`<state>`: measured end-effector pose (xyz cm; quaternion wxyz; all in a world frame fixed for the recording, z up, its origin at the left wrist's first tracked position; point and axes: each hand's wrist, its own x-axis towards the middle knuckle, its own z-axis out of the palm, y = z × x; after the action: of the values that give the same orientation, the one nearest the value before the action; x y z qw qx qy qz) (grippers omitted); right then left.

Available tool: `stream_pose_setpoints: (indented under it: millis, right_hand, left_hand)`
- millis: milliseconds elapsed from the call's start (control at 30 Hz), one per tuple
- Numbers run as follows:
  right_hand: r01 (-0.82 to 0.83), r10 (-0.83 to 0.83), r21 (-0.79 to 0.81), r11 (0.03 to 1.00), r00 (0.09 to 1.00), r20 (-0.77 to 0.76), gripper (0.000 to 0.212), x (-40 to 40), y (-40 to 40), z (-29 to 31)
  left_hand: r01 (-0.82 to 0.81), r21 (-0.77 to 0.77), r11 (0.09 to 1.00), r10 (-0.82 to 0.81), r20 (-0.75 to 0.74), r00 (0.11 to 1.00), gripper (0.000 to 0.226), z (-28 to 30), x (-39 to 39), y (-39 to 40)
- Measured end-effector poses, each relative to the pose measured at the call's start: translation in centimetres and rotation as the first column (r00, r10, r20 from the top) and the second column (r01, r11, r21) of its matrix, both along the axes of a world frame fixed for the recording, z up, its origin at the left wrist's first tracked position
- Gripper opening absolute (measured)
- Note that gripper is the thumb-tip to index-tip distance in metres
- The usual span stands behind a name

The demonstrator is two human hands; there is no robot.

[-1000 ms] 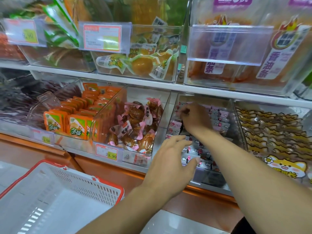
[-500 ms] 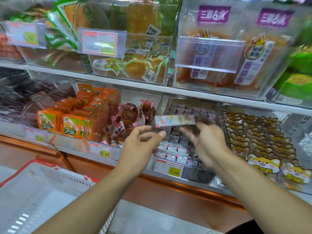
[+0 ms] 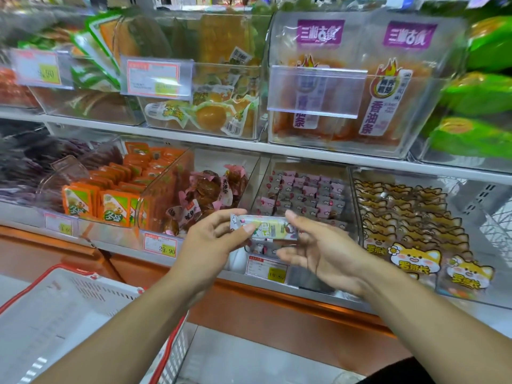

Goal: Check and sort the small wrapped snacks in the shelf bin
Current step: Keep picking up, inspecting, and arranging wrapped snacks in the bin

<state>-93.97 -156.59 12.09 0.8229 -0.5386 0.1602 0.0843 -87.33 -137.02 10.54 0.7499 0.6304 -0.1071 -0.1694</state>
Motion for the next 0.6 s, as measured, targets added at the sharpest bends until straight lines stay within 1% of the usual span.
stream_pose_setpoints:
  millis: [67,133,200,267,333,367,433,500,533,567,600]
  right_hand:
    - [0.021,-0.021,0.011,1.000,0.999,0.031,0.045,0.1,0.0,-0.2]
    - [0.044,-0.045,0.009,0.999,0.996,0.074,0.041,0.1,0.0,-0.5]
    - [0.070,-0.060,-0.058,0.996,0.987,0.152,0.038,0.1,-0.1,-0.7]
    - [0.113,-0.056,-0.225,0.968,0.968,0.244,0.038,-0.2,0.0,-0.8]
    - [0.164,-0.014,-0.431,0.887,0.944,0.330,0.040,-0.5,0.1,-0.8]
    - [0.185,0.016,-0.510,0.840,0.931,0.364,0.041,-0.6,0.2,-0.8]
    - [0.200,0.052,-0.597,0.777,0.925,0.378,0.044,-0.7,0.3,-0.9]
    - [0.149,0.090,-0.621,0.769,0.937,0.336,0.043,-0.7,0.2,-0.9]
    - [0.113,0.109,-0.604,0.789,0.942,0.318,0.041,-0.7,0.0,-0.8]
    - [0.083,0.109,-0.553,0.829,0.945,0.307,0.040,-0.7,-0.1,-0.9]
    - [0.064,0.083,-0.469,0.881,0.954,0.288,0.041,-0.6,-0.2,-1.0]
  left_hand:
    - [-0.038,-0.015,0.999,0.038,-0.043,0.998,0.049,-0.1,-0.1,-0.2]
    - [-0.057,-0.079,0.995,0.044,-0.156,0.987,0.054,-0.1,-0.3,-0.5]
    - [-0.045,-0.136,0.990,0.007,-0.263,0.965,0.054,-0.2,-0.6,-0.8]
    - [-0.004,-0.178,0.984,-0.052,-0.310,0.949,0.044,-0.2,-0.8,-0.9]
    - [0.043,-0.206,0.978,-0.107,-0.311,0.944,0.039,-0.2,-0.8,-1.1]
    - [0.049,-0.213,0.976,-0.114,-0.305,0.946,0.039,-0.2,-0.8,-1.2]
    - [0.044,-0.214,0.976,-0.104,-0.279,0.955,0.041,-0.3,-0.7,-1.3]
    - [0.058,-0.207,0.977,-0.105,-0.223,0.969,0.041,-0.2,-0.5,-1.2]
    - [0.068,-0.203,0.977,-0.108,-0.193,0.975,0.042,-0.2,-0.4,-1.1]
    - [0.075,-0.202,0.977,-0.111,-0.174,0.978,0.042,-0.2,-0.4,-1.0]
    - [0.080,-0.204,0.976,-0.115,-0.165,0.980,0.040,-0.2,-0.4,-0.9]
